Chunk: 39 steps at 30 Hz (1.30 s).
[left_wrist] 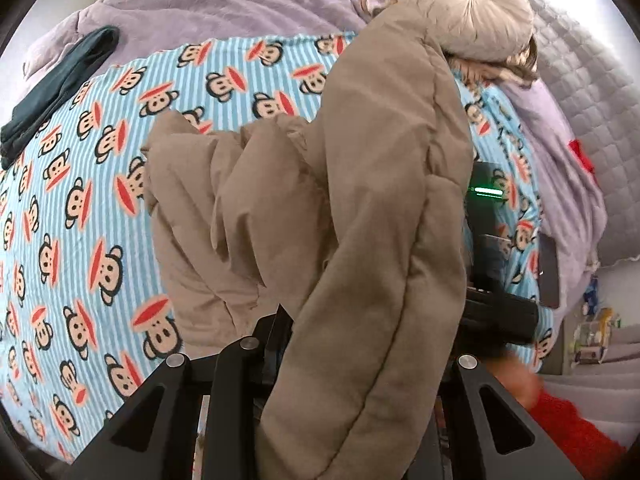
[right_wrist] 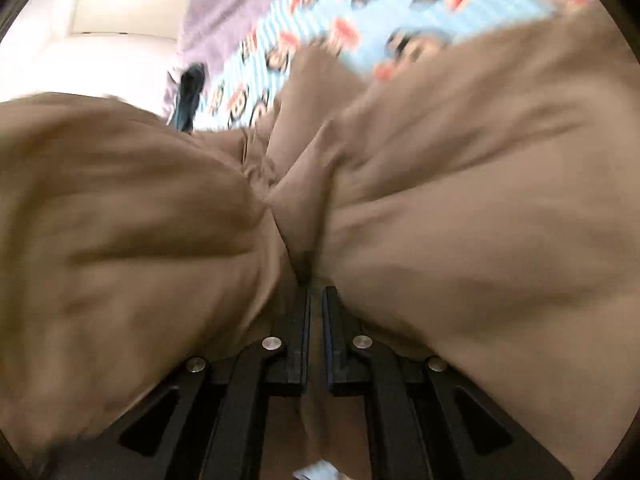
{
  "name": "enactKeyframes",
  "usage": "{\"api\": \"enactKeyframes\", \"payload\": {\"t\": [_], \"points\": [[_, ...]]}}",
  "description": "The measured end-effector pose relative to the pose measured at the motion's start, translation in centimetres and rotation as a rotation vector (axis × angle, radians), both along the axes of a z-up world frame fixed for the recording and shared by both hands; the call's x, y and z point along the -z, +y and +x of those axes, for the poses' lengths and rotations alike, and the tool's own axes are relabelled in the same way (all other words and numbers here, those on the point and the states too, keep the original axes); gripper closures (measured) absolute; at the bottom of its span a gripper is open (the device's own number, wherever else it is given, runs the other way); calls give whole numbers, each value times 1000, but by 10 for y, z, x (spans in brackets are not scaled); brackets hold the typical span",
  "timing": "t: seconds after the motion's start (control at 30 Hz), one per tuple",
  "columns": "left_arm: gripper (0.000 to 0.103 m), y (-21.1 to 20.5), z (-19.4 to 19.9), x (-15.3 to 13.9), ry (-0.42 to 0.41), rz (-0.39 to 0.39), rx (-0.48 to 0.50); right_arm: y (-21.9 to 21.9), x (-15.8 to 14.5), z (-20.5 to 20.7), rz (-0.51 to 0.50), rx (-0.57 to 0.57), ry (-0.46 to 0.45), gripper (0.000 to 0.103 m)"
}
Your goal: Fold large clothes
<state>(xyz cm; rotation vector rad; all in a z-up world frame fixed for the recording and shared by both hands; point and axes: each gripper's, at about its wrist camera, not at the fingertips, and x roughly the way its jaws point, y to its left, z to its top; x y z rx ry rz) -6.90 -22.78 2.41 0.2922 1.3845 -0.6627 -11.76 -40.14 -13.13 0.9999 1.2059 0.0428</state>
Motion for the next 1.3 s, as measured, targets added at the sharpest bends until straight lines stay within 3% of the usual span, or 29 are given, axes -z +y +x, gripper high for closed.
{"api": "enactKeyframes", "payload": {"t": [0.1, 0.17, 0.23, 0.33, 0.47, 0.53, 0.6, 0.7, 0.8, 0.87, 1.0, 1.13, 1.17, 1.2, 1.23, 1.3], "points": [[71, -36, -15, 19, -7, 44, 57, -38, -18, -48, -56, 79, 8, 95], [58, -57, -22, 36, 15, 40, 112, -62, -21, -87, -72, 152, 30, 95], [35, -74, -31, 50, 59, 2, 168, -77, -22, -123, -84, 207, 53, 95], [18, -92, -38, 66, 112, -63, 246, -85, -22, -158, -88, 251, 70, 95], [17, -110, -33, 79, 275, -118, 314, -79, -24, -198, -94, 273, 90, 91], [17, -116, -27, 80, 393, -179, 315, -70, -25, -206, -100, 277, 96, 59], [17, -121, -17, 87, 500, -225, 292, -67, -30, -223, -99, 283, 87, 41], [17, -125, -8, 102, 559, -232, 243, -48, -44, -237, -74, 248, 42, 35], [17, -132, -4, 112, 612, -246, 228, -27, -60, -235, -67, 194, -24, 21], [17, -137, -6, 116, 619, -238, 217, -12, -72, -229, -64, 143, -75, 20], [17, -150, -13, 113, 551, -192, 235, 17, -79, -197, -87, 31, -135, 20], [17, -148, -11, 66, 387, -239, 280, 31, -60, -169, -113, 37, -95, 21], [17, -144, -8, 54, 337, -253, 285, 29, -54, -160, -131, 53, -70, 30], [17, -136, -2, 37, 251, -266, 288, 28, -51, -156, -150, 70, -51, 66], [17, -126, 4, 22, 167, -270, 282, 24, -47, -154, -159, 94, -30, 87], [17, -101, 21, 2, 2, -252, 258, 13, -42, -157, -165, 164, 4, 88]]}}
